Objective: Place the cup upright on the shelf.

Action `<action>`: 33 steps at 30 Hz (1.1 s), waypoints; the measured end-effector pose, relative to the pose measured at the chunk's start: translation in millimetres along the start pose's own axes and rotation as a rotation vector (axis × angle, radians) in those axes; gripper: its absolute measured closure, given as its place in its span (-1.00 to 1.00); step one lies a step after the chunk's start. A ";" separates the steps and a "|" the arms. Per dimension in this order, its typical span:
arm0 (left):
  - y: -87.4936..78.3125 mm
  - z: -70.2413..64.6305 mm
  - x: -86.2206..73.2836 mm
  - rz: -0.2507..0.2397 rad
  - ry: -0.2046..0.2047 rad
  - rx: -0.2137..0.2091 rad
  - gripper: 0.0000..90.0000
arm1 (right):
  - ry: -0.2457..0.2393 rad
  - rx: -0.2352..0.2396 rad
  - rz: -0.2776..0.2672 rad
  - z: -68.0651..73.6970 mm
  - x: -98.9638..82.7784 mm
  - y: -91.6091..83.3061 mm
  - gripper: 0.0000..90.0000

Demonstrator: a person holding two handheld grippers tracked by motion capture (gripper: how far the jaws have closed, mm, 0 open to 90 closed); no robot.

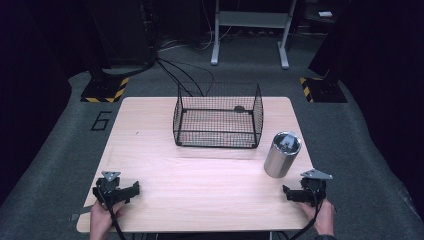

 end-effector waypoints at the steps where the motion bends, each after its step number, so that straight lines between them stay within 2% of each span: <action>1: 0.0 0.0 0.0 0.000 0.000 0.000 -0.99 | 0.000 0.000 0.000 0.0 0.0 0.0 -1.00; 3: -0.2 0.4 -0.2 0.001 0.012 -0.010 -0.99 | 0.018 -0.013 0.002 -0.4 -0.4 -0.5 -1.00; 6: 0.0 0.1 0.1 -0.003 0.021 -0.012 -0.99 | 0.014 -0.026 -0.006 -0.4 0.1 -0.2 -1.00; 14: 0.7 -1.4 0.9 -0.007 0.039 -0.028 -0.99 | 0.015 -0.014 0.008 1.9 0.6 0.0 -1.00; 15: 0.7 -1.4 0.9 -0.007 0.039 -0.028 -0.99 | 0.015 -0.014 0.008 1.9 0.6 0.0 -1.00; 16: 0.9 -1.6 1.0 -0.008 0.038 -0.028 -0.99 | -0.011 -0.005 0.011 1.3 1.1 0.4 -1.00; 17: 1.0 -1.9 1.1 -0.009 0.036 -0.030 -0.99 | -0.016 0.007 0.019 2.9 1.6 1.3 -1.00; 22: 1.6 -2.5 1.5 -0.012 0.030 -0.027 -0.99 | -0.003 0.016 0.023 4.1 2.9 2.2 -1.00; 28: 1.7 -2.5 1.8 -0.012 0.033 -0.025 -0.99 | -0.010 0.021 0.033 2.8 1.7 -0.8 -1.00; 33: 1.8 -2.9 2.0 -0.011 0.031 -0.027 -0.99 | 0.003 0.014 0.017 2.1 4.3 -6.5 -1.00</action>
Point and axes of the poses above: each handheld gripper's, and its own axes: y roughly forward along the jaws, x roughly out of its top, z roughly to its left, the point moved 7 cm from there along y, roughly forward along the jaws, and after that the axes turned 6 degrees about x, right-handed, at the moved point
